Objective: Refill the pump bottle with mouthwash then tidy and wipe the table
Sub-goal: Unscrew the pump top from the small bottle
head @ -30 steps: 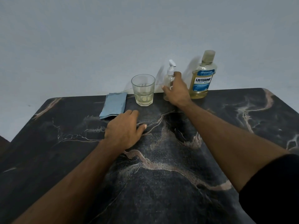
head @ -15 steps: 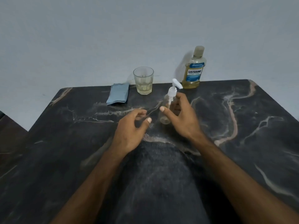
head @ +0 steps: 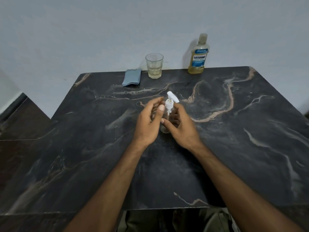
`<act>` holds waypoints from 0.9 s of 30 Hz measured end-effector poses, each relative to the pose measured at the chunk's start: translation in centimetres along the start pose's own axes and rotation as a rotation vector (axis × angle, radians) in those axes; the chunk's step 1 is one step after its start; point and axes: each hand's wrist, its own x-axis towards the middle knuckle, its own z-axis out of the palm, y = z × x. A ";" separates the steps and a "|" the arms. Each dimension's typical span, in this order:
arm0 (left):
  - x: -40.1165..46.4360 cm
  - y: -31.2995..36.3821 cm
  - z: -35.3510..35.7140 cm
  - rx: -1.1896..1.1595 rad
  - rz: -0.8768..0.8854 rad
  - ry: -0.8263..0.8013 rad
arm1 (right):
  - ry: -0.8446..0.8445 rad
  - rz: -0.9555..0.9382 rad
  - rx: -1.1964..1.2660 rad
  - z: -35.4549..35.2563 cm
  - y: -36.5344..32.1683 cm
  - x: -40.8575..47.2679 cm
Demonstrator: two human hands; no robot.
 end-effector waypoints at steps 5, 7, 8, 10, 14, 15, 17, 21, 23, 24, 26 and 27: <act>0.2 0.4 0.7 0.011 0.046 -0.019 | -0.001 -0.057 -0.074 0.5 -0.3 -0.7; 0.7 0.6 0.7 -0.002 0.064 -0.049 | 0.007 -0.089 -0.097 0.8 -0.2 -0.9; 0.9 0.7 0.7 -0.014 0.078 -0.071 | 0.011 -0.099 -0.106 0.8 -0.2 -1.0; 1.2 0.7 0.8 -0.041 0.097 -0.103 | 0.013 -0.111 -0.136 0.9 0.0 -0.9; 1.4 0.2 1.1 -0.115 0.061 -0.085 | 0.009 -0.122 -0.196 0.9 0.2 -0.9; 1.4 0.2 1.1 -0.134 0.054 -0.069 | 0.010 -0.129 -0.204 0.9 0.3 -0.9; 1.5 0.0 1.2 -0.164 0.040 -0.041 | 0.017 -0.144 -0.212 1.0 0.3 -0.9; 1.4 0.1 1.4 -0.180 0.040 0.022 | 0.019 -0.154 -0.212 1.0 0.1 -1.0; 1.3 0.1 1.6 -0.190 0.034 0.074 | 0.021 -0.155 -0.220 1.1 0.1 -1.0; 1.3 0.1 1.8 -0.196 0.035 0.100 | 0.022 -0.150 -0.225 1.0 0.1 -1.0; 1.1 0.0 2.0 -0.203 0.033 0.134 | 0.023 -0.137 -0.225 1.0 0.1 -1.1; 1.1 0.0 2.1 -0.204 0.028 0.137 | 0.020 -0.129 -0.226 0.9 0.1 -1.1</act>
